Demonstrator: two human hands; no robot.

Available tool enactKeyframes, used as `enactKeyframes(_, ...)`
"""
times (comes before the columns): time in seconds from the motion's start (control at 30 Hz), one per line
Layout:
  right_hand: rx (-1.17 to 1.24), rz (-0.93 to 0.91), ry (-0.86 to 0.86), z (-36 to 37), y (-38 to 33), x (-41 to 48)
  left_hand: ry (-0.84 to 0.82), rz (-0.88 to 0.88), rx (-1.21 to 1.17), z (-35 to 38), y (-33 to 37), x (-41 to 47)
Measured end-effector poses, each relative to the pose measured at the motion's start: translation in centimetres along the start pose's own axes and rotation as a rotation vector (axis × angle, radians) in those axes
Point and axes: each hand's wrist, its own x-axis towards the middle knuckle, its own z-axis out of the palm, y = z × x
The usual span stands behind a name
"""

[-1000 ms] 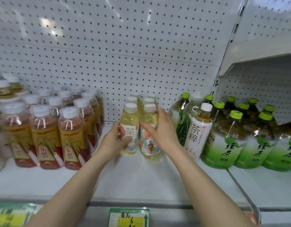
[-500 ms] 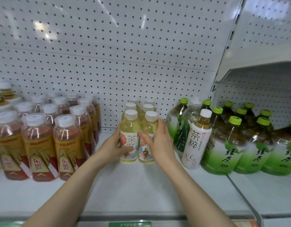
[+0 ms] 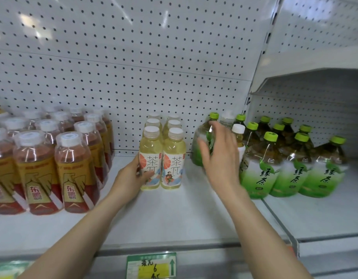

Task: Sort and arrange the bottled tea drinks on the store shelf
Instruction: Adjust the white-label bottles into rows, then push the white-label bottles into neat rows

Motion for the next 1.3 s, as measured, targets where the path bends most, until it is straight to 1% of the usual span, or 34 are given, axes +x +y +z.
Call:
enactKeyframes(0.03, -0.04, 0.014, 0.093, -1.2, 0.8, 0.7, 0.009, -0.001, 0.025, 0.1, 0.1, -0.1)
enactKeyframes(0.07, -0.076, 0.059, 0.126, -2.2, 1.7, 1.4, 0.019, -0.005, 0.045, 0.2, 0.3, -0.3)
enactKeyframes(0.1, -0.099, 0.122, 0.103, -2.9, 2.6, 2.0, 0.028, -0.012, 0.058, 0.3, 0.5, -0.5)
enactKeyframes(0.2, -0.107, 0.31, -0.136, -3.2, 4.5, 2.7, 0.038, -0.032, 0.06, 0.5, 1.3, -1.3)
enactKeyframes(0.23, -0.098, 0.341, -0.193, -2.9, 4.8, 2.4, 0.036, -0.037, 0.052, 0.5, 1.6, -1.6)
enactKeyframes(0.3, -0.044, 0.345, -0.198, -2.5, 4.8, 2.0, 0.033, -0.022, 0.052, 0.3, 2.0, -2.4)
enactKeyframes(0.43, 0.072, 0.298, -0.186, -1.4, 3.6, 1.2, 0.047, 0.069, 0.09, -0.6, 2.6, -5.1)
enactKeyframes(0.67, 0.36, 0.193, -0.209, 0.6, -2.0, -1.5, 0.087, 0.081, 0.102, -4.0, 2.9, -10.7)
enactKeyframes(0.77, 0.475, 0.118, -0.194, 1.1, -5.2, -2.4, 0.153, 0.094, 0.087, -6.9, 2.6, -12.8)
enactKeyframes(0.9, 0.617, 0.017, -0.208, 1.6, -11.2, -3.2, 0.28, 0.101, 0.101, -12.3, 1.2, -15.3)
enactKeyframes(1.03, 0.767, 0.013, -0.284, 3.4, -18.1, -3.5, 0.445, 0.114, 0.109, -19.2, -1.6, -17.5)
enactKeyframes(1.17, 0.834, -0.019, -0.294, 6.8, -25.7, -4.4, 0.575, 0.137, 0.136, -26.8, -5.3, -19.3)
enactKeyframes(1.3, 0.839, -0.042, -0.287, 10.2, -33.1, -5.5, 0.623, 0.13, 0.209, -34.4, -9.1, -20.4)
